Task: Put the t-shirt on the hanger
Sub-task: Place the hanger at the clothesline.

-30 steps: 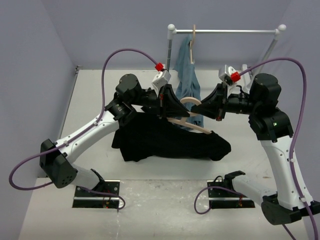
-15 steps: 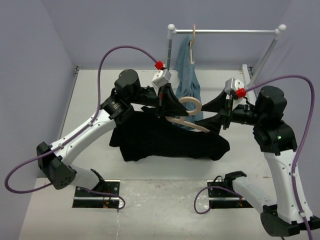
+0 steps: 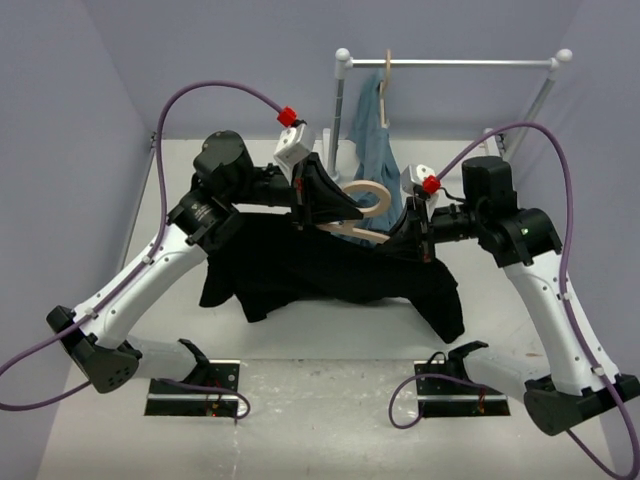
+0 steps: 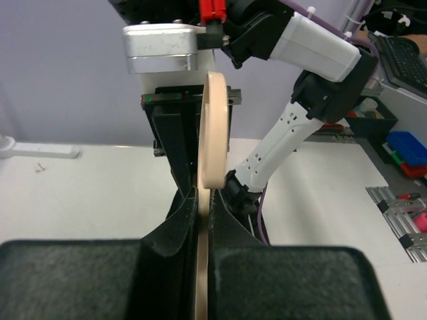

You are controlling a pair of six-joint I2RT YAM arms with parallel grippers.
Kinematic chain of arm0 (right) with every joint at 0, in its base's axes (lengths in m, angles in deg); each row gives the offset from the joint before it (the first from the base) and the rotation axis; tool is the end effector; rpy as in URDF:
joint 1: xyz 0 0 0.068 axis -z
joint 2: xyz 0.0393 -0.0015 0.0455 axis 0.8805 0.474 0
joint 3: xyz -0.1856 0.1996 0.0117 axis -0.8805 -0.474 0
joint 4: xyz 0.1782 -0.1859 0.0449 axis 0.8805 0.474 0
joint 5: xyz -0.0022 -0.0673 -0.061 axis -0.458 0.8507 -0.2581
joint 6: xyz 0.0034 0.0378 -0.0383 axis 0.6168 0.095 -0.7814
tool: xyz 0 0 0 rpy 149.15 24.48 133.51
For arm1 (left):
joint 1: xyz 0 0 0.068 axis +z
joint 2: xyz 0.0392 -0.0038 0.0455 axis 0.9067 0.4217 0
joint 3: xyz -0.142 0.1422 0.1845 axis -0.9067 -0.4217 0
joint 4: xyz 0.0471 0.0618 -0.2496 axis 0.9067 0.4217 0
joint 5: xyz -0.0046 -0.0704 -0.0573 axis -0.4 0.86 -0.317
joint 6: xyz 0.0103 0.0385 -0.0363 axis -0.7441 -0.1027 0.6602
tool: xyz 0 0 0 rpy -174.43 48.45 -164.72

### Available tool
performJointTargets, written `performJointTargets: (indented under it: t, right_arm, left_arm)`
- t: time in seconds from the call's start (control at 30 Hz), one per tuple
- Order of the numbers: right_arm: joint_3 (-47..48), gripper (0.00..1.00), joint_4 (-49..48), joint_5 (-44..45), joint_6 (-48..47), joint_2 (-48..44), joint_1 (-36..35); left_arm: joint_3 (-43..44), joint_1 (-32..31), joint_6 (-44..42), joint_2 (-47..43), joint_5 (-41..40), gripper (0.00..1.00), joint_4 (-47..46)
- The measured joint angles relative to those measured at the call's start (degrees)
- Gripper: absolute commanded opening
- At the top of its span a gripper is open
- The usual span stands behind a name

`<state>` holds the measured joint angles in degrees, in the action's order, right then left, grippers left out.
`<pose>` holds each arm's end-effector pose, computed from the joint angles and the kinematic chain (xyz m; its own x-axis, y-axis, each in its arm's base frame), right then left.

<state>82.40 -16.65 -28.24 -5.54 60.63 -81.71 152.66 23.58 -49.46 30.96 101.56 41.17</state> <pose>0.1642 0.0939 0.4294 -0.1974 -0.2503 -0.9478 -0.9801 0.0693 0.1858 0.1883 -0.2056 0.4840 -0.2348 -0.0560 -0.9704 0.9634 -0.1466 -0.2246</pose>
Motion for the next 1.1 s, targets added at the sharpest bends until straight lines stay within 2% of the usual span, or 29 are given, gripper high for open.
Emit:
performJointTargets:
  t: [0.03,0.07,0.1,0.13,0.17,0.23,0.4,0.5,0.6,0.7,0.8,0.97,1.1]
  right_arm:
    - [0.00,0.00,0.09,0.36,-0.10,-0.29,0.03]
    - [-0.07,0.00,-0.02,0.82,-0.07,-0.90,0.04]
    - [-0.30,0.00,-0.54,1.62,0.03,-1.79,0.04]
    - [-0.37,0.00,-1.10,2.24,0.19,-2.78,0.01]
    - [-0.89,0.00,-2.07,2.68,0.36,-4.18,-0.02]
    - [-2.14,0.00,-3.17,3.19,1.15,-7.93,0.13]
    - [-1.56,0.00,-5.14,5.94,4.39,-15.59,0.08]
    - [0.39,0.00,-8.00,15.02,9.78,-19.16,0.02]
    - [4.50,0.00,-9.75,26.86,16.49,-21.37,0.04]
    - [13.60,0.00,-10.23,38.99,22.90,-20.66,0.01]
    - [24.36,0.00,-10.58,51.53,25.38,-18.08,0.05]
    - [38.46,0.00,-11.82,72.00,24.82,-14.15,0.04]
    - [43.04,0.00,-12.51,83.48,22.29,-13.35,0.04]
  left_arm:
    - [0.03,0.22,0.05,0.03,-0.41,0.00,0.45]
    - [0.25,0.25,0.06,0.04,-1.08,0.38,0.98]
    - [0.84,0.23,0.11,0.06,-2.15,0.72,1.93]
    - [1.64,0.14,-0.08,0.06,-3.66,0.95,3.22]
    - [2.79,0.10,-0.19,0.05,-6.24,1.00,4.88]
    - [5.47,0.70,-0.20,-0.44,-14.58,1.00,7.84]
    - [5.63,1.63,0.49,-9.99,-49.10,1.00,13.33]
    - [-0.71,1.73,0.98,-23.07,-68.37,1.00,12.12]
    - [-4.31,1.75,0.91,-35.05,-80.31,1.00,10.30]
    - [-4.32,1.75,0.66,-40.04,-87.17,1.00,8.36]
    - [-5.76,1.74,0.01,-40.29,-90.47,1.00,9.78]
    - [-12.27,1.72,-0.57,-39.08,-92.09,1.00,15.65]
    - [-17.80,1.71,-0.58,-39.55,-92.59,1.00,19.72]
